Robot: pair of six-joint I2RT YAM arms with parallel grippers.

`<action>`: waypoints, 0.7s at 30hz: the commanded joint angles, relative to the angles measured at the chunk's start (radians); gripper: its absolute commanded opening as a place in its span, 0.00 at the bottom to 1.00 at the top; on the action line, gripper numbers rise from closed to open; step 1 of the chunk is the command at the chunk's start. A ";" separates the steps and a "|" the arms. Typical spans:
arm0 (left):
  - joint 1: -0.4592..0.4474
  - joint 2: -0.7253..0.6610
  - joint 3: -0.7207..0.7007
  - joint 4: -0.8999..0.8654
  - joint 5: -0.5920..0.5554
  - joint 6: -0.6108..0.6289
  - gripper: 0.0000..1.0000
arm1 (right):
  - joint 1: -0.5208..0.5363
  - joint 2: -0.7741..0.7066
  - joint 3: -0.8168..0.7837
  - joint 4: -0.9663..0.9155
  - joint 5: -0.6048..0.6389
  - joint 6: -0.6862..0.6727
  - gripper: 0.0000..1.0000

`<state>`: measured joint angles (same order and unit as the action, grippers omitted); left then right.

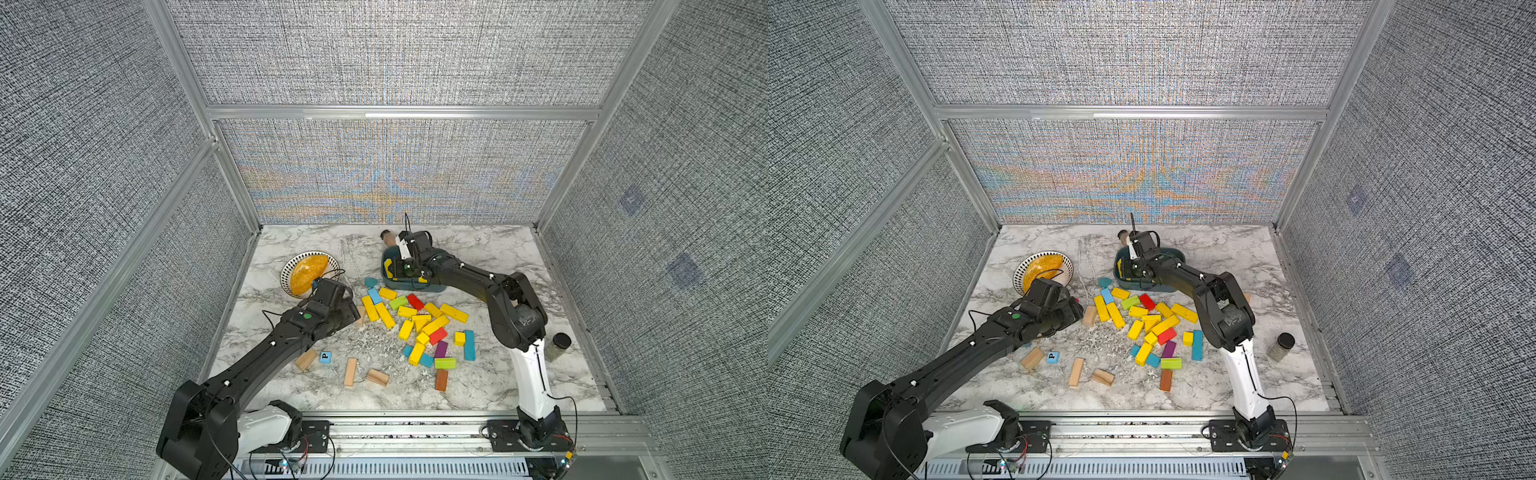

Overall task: Pick out the yellow building blocks
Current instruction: Place the building block in the storage box, then pick up the building block from the center of the board.

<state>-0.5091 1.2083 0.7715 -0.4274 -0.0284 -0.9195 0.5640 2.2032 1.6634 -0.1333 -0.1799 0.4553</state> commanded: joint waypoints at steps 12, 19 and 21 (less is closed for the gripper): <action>-0.019 0.017 0.007 0.021 0.052 -0.009 0.70 | 0.020 -0.072 0.033 -0.025 0.095 -0.023 0.41; -0.117 0.110 0.093 -0.087 -0.037 -0.076 0.70 | 0.020 -0.338 -0.235 0.037 0.188 -0.084 0.41; -0.144 0.154 0.123 -0.102 -0.047 -0.096 0.70 | 0.021 -0.419 -0.336 0.057 0.215 -0.085 0.41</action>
<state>-0.6300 1.3285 0.8677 -0.4732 -0.0307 -0.9771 0.5838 1.8515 1.4048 -0.1135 -0.0299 0.3962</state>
